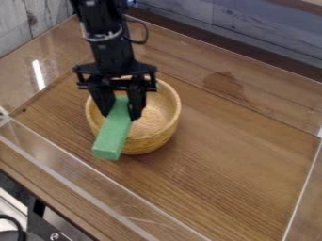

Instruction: Put the green block in the brown bowl

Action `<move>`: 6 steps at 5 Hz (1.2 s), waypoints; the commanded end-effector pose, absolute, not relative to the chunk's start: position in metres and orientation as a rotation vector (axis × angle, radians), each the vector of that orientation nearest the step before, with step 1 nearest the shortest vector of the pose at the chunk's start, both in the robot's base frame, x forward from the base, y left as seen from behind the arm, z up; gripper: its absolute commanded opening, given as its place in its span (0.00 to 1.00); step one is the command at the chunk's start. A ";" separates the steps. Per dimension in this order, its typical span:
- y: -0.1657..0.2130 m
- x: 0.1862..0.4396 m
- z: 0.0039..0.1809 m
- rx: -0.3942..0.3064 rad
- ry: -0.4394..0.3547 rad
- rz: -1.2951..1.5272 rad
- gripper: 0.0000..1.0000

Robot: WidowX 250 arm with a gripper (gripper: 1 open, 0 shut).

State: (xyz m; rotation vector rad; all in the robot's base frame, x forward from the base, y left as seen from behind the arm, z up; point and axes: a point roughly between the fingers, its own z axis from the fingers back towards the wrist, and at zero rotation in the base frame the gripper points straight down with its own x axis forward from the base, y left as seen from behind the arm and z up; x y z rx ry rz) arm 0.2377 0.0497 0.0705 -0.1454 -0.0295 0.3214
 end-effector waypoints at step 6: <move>0.065 0.269 0.069 -0.090 -0.116 0.322 1.00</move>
